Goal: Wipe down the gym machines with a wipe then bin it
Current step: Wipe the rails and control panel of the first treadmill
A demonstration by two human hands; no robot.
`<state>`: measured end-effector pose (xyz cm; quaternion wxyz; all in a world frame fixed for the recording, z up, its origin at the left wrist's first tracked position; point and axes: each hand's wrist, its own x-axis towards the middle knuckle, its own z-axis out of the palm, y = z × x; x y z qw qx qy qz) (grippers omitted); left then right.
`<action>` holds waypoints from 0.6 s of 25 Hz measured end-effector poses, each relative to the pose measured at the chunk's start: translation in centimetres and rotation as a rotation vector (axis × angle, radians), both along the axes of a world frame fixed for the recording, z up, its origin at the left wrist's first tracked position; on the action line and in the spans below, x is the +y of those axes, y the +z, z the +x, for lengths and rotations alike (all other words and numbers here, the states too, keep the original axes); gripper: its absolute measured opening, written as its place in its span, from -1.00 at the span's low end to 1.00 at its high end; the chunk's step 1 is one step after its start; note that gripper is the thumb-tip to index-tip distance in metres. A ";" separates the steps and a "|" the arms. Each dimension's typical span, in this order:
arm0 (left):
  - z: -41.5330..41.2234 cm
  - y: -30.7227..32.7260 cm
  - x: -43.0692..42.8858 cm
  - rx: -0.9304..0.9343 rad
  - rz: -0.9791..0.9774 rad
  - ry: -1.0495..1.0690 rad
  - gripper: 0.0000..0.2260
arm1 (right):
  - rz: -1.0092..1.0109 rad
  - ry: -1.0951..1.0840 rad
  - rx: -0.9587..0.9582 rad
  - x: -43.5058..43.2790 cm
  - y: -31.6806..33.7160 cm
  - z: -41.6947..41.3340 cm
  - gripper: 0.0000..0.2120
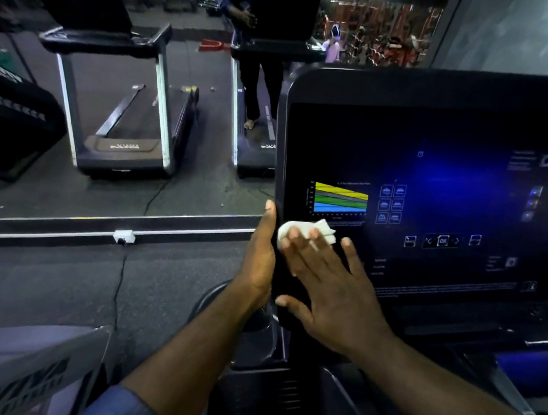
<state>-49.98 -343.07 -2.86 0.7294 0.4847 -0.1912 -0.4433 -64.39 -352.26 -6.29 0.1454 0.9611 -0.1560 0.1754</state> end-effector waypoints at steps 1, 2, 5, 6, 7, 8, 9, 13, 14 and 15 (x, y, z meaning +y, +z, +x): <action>0.0 0.7 -0.1 0.003 0.012 -0.023 -0.25 | -0.050 0.040 0.016 0.0 0.4 0.4 -0.26; 0.2 1.3 -0.2 -0.010 0.004 -0.051 -0.23 | -0.086 0.060 0.015 -0.4 1.0 0.7 -0.28; 1.0 2.3 -0.5 -0.091 -0.054 -0.025 -0.30 | -0.047 0.006 -0.068 -1.6 3.6 1.5 -0.26; 1.2 2.7 -0.6 -0.114 -0.058 -0.014 -0.31 | -0.051 0.020 -0.062 -1.8 4.3 1.9 -0.25; 1.4 3.1 -0.7 -0.129 -0.054 -0.010 -0.31 | -0.087 0.040 -0.044 -1.9 5.0 2.4 -0.26; 1.7 3.5 -0.7 -0.147 -0.058 -0.008 -0.31 | -0.104 0.043 -0.031 -2.0 5.7 2.9 -0.27; 2.2 3.8 -0.9 -0.178 -0.062 0.006 -0.33 | -0.096 0.016 -0.046 -2.0 6.4 3.3 -0.27; 4.3 6.5 -1.9 -0.351 -0.048 0.023 -0.27 | -0.080 -0.031 -0.109 -2.4 8.5 4.5 -0.22; 4.8 7.4 -2.2 -0.390 -0.044 0.029 -0.25 | -0.101 -0.018 -0.109 -2.6 9.2 4.9 -0.22; 5.3 8.3 -2.5 -0.415 -0.060 0.038 -0.27 | -0.088 -0.036 -0.130 -2.6 10.0 5.6 -0.22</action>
